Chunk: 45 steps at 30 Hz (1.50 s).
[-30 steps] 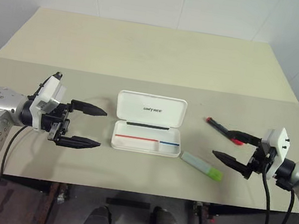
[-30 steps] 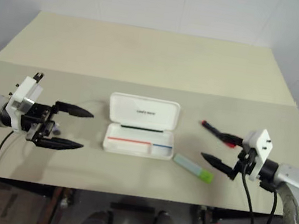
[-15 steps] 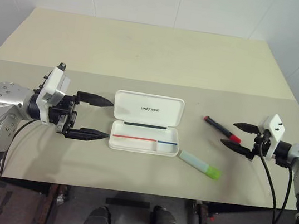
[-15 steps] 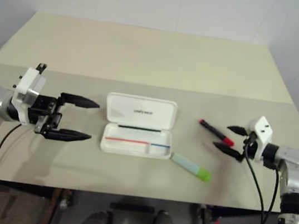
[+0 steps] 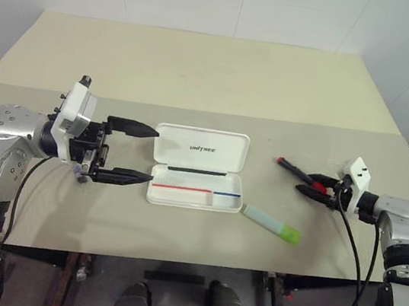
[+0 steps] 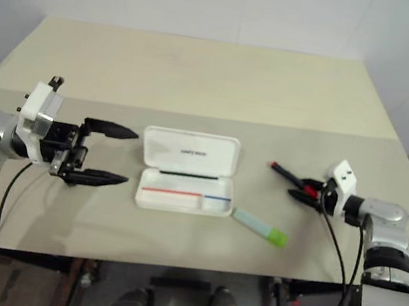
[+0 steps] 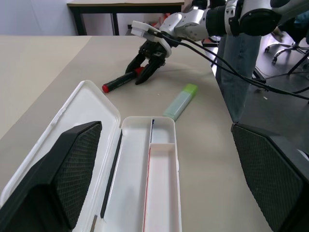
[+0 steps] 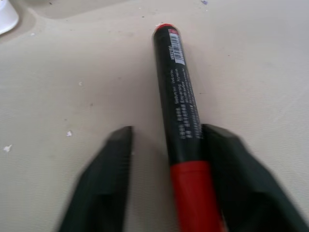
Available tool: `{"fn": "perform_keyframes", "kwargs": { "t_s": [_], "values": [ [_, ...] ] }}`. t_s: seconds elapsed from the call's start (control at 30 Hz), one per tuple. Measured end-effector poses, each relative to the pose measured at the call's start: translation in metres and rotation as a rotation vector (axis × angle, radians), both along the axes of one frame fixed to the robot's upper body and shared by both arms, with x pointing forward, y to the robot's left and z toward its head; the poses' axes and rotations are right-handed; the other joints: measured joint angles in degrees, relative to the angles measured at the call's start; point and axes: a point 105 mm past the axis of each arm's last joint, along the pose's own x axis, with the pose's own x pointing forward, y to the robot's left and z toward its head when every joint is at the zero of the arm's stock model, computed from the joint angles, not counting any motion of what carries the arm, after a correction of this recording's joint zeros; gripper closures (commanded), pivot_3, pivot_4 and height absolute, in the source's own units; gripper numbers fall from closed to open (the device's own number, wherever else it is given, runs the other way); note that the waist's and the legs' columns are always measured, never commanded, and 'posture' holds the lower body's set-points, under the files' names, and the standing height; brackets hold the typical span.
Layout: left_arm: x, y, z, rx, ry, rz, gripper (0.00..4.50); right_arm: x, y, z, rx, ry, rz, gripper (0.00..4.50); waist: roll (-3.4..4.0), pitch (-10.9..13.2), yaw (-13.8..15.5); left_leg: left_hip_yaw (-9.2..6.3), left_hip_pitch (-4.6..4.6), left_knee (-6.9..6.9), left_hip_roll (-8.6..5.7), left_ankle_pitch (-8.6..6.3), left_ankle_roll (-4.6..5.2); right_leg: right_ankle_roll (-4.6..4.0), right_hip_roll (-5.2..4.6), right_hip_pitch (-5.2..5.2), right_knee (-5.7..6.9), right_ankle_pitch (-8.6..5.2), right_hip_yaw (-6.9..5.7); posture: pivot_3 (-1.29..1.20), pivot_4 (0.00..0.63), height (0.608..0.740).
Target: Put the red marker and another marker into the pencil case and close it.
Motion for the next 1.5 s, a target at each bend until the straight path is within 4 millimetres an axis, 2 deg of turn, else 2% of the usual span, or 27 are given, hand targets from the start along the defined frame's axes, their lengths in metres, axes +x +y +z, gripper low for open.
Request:
{"fn": "perform_keyframes", "kwargs": {
  "t_s": [0.07, 0.3, 0.37, 0.53, 0.73, 0.83, 0.9, 1.07, 1.27, 1.37, 1.5],
  "values": [
    [0.001, -0.001, 0.000, 0.000, 0.000, -0.004, 0.00, -0.001, 0.002, 0.000, 0.001, 0.002, 0.017, 3.88, 0.00, 0.00, -0.04, 0.00, 0.01, 0.00, 0.00, 0.00, 0.00, 0.00, 0.00, 0.00, 0.01, 0.00, 0.00, 0.00, 0.150, 0.740],
    [0.007, 0.003, -0.001, -0.011, -0.013, 0.005, 0.00, 0.000, 0.005, 0.005, -0.023, -0.024, 0.037, 3.90, 0.02, 0.01, -0.05, 0.00, 0.00, 0.00, 0.00, 0.00, -0.01, 0.01, 0.00, -0.01, 0.02, 0.00, 0.00, 0.00, 0.150, 0.740],
    [0.010, 0.006, -0.003, -0.011, -0.019, 0.019, 0.00, 0.000, 0.007, 0.017, -0.044, -0.065, 0.059, 3.90, 0.07, 0.04, -0.08, 0.00, -0.02, -0.01, 0.00, 0.00, -0.01, 0.01, 0.00, -0.04, 0.03, 0.01, 0.00, 0.00, 0.150, 0.740],
    [0.013, 0.009, -0.007, -0.014, -0.043, 0.031, 0.00, -0.008, 0.013, 0.065, -0.068, -0.201, 0.121, 3.90, 0.12, 0.07, 0.11, -0.03, -0.01, -0.04, 0.00, 0.00, -0.01, 0.03, 0.00, -0.03, 0.04, -0.01, 0.00, 0.00, 0.150, 0.740],
    [0.012, 0.014, -0.015, -0.018, -0.050, 0.047, 0.00, -0.052, 0.061, 0.073, -0.043, -0.173, 0.315, 3.90, 0.13, 0.07, 0.35, -0.06, -0.06, 0.01, 0.00, -0.03, -0.05, 0.06, 0.00, -0.07, 0.12, -0.07, 0.00, 0.00, 0.150, 0.740],
    [0.011, 0.018, -0.021, -0.021, -0.039, 0.064, 0.00, -0.082, 0.098, 0.073, -0.025, -0.142, 0.455, 3.90, 0.11, 0.06, 0.31, -0.08, -0.03, 0.01, 0.01, -0.03, -0.05, 0.02, 0.02, -0.07, 0.16, -0.09, 0.00, 0.00, 0.150, 0.740],
    [0.010, 0.018, -0.022, -0.021, -0.038, 0.069, 0.00, -0.090, 0.114, 0.069, 0.002, -0.120, 0.500, 3.90, 0.09, 0.05, 0.33, -0.06, -0.04, 0.09, 0.00, -0.04, -0.05, 0.02, 0.00, -0.04, 0.11, -0.08, 0.00, 0.00, 0.150, 0.740],
    [0.007, 0.020, -0.025, -0.022, -0.028, 0.083, 0.00, -0.087, 0.147, 0.053, 0.025, -0.084, 0.573, 3.90, 0.03, 0.02, 0.30, -0.05, -0.03, 0.12, 0.00, 0.01, -0.01, -0.26, 0.01, -0.03, 0.06, -0.16, 0.00, 0.00, 0.150, 0.740],
    [0.003, 0.019, -0.027, -0.006, -0.021, 0.079, 0.00, -0.054, 0.175, 0.044, -0.030, -0.127, 0.601, 3.90, 0.03, 0.01, 0.17, -0.05, -0.03, 0.05, 0.00, 0.02, -0.01, -0.05, 0.01, -0.08, 0.14, -0.03, -0.01, 0.00, 0.150, 0.740],
    [0.003, 0.021, -0.029, -0.004, -0.013, 0.084, 0.00, -0.042, 0.183, 0.039, -0.055, -0.133, 0.611, 3.90, 0.03, 0.02, 0.16, -0.06, -0.05, -0.03, 0.01, -0.01, -0.03, -0.06, 0.00, -0.14, 0.14, -0.05, -0.02, 0.00, 0.150, 0.740],
    [0.002, 0.020, -0.030, -0.002, -0.010, 0.091, 0.00, -0.028, 0.195, 0.043, -0.094, -0.168, 0.648, 3.90, 0.04, 0.02, 0.12, -0.06, -0.12, -0.06, 0.01, -0.02, -0.03, -0.04, 0.00, -0.20, 0.15, -0.05, -0.03, 0.00, 0.150, 0.740]
  ]
}}
